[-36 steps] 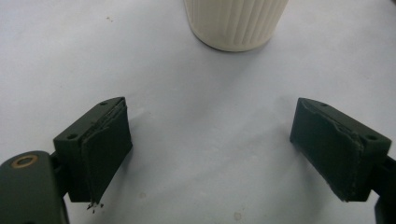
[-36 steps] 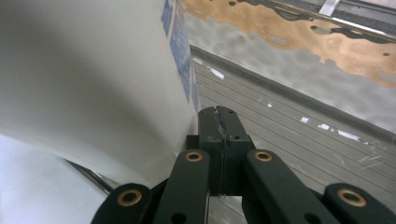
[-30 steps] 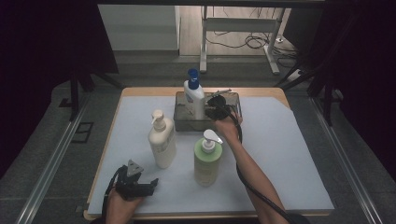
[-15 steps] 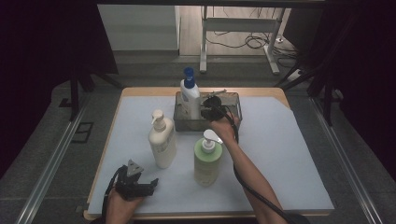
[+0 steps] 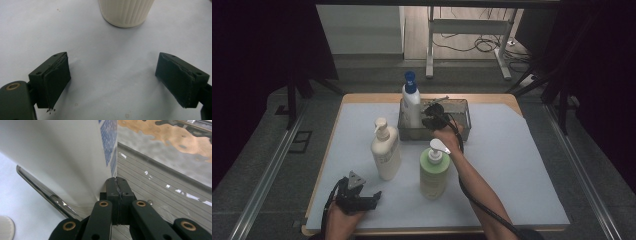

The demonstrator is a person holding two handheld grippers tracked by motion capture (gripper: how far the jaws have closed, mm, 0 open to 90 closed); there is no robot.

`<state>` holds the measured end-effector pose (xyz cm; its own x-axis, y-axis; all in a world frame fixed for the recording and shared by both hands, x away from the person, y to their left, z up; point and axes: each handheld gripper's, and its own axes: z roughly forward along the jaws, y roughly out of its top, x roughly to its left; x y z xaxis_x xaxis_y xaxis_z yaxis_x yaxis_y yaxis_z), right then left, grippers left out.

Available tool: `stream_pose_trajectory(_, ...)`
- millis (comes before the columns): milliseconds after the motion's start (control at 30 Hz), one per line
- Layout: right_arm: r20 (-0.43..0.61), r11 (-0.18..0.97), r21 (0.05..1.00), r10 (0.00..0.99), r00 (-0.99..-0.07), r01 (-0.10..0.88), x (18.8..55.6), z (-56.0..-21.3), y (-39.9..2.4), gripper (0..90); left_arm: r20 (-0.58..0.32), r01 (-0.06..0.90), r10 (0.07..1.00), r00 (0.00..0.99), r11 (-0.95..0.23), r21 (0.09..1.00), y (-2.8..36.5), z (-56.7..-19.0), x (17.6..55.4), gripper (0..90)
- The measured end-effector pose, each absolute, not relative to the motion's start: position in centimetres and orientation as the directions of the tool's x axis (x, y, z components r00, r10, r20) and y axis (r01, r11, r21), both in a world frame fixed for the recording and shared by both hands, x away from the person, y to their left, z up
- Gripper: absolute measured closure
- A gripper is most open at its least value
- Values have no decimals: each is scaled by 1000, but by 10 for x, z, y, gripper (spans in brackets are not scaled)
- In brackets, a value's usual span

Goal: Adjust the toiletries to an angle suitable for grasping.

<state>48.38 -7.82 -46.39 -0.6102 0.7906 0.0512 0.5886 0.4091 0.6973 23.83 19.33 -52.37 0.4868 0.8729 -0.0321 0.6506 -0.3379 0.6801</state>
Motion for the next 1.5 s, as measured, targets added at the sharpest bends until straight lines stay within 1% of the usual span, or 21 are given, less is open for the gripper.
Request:
stream_pose_trajectory(500, 65, 419, 703, 768, -638, 575, 480, -465, -61, 896, -32, 651, 873, 487, -338, 680, 193, -524, 238, 119)
stream_pose_trajectory(667, 88, 406, 704, 764, -639, 583, 478, -465, -60, 897, -32, 651, 873, 487, -338, 680, 193, -524, 238, 119)
stream_pose_trajectory(833, 77, 420, 706, 755, -651, 570, 476, -464, -57, 897, -32, 651, 873, 487, -339, 679, 193, -524, 238, 119)
stream_pose_trajectory(1000, 86, 413, 707, 756, -649, 574, 477, -465, -58, 894, -32, 651, 872, 488, -339, 679, 193, -524, 238, 119)
stream_pose_trajectory(1167, 75, 426, 704, 751, -656, 568, 477, -465, -61, 830, -32, 651, 873, 487, -339, 680, 193, -524, 238, 119)
stream_pose_trajectory(1200, 75, 426, 704, 751, -656, 568, 477, -465, -61, 830, -32, 651, 873, 487, -339, 680, 193, -524, 238, 119)
stream_pose_trajectory(1500, 41, 431, 724, 752, -658, 538, 473, -459, -69, 677, -30, 650, 873, 488, -340, 679, 193, -524, 238, 119)
